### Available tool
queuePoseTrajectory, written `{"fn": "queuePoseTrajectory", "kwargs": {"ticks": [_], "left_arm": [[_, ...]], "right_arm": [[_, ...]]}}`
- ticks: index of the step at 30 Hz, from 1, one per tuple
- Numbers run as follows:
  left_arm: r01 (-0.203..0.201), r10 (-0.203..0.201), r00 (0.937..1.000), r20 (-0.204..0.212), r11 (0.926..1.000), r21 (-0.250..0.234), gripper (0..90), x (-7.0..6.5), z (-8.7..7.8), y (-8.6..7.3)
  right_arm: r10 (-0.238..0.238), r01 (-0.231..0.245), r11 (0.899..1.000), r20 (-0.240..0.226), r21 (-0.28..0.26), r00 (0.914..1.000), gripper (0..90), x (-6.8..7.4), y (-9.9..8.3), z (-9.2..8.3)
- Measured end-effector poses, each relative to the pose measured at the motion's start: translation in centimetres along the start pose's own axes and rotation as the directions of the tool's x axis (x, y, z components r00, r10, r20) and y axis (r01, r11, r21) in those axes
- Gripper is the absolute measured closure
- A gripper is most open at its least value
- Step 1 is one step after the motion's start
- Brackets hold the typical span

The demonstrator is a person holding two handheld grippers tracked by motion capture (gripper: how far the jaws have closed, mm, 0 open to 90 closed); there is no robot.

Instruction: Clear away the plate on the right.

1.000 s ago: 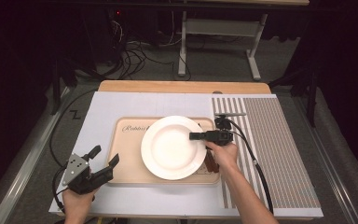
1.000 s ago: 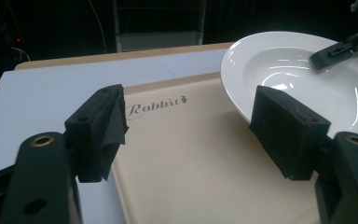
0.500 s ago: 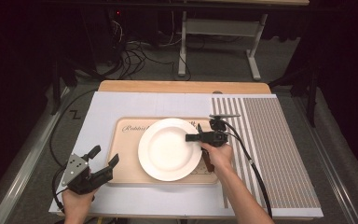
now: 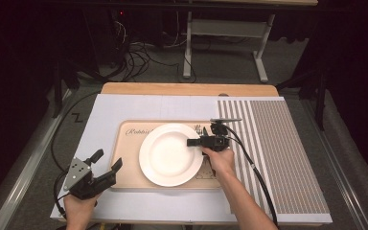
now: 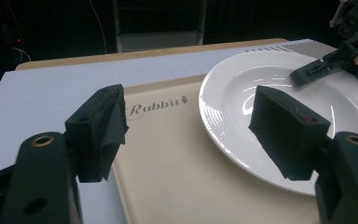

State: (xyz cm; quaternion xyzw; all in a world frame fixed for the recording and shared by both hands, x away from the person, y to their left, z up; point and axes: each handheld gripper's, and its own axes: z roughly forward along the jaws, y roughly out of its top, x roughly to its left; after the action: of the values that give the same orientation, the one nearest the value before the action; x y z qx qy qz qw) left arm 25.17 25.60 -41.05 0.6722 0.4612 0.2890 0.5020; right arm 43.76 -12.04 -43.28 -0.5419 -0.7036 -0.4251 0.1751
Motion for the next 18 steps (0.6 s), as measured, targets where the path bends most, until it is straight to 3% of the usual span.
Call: {"fn": "queuePoseTrajectory", "kwargs": {"ticks": [7, 18], "left_arm": [[-0.001, 0.001, 1.0, 0.001, 1.0, 0.001, 27.9, -0.01, 0.08, -0.01], [-0.002, 0.002, 1.0, 0.001, 1.0, -0.002, 27.7, -0.17, 0.09, 0.01]], "right_arm": [[-0.016, 0.016, 1.0, 0.021, 0.012, 0.9996, 83.5, 0.34, 0.15, 0.49], [0.011, -0.011, 1.0, 0.013, 0.018, 0.9999, 83.5, -0.09, 0.23, 0.84]]}}
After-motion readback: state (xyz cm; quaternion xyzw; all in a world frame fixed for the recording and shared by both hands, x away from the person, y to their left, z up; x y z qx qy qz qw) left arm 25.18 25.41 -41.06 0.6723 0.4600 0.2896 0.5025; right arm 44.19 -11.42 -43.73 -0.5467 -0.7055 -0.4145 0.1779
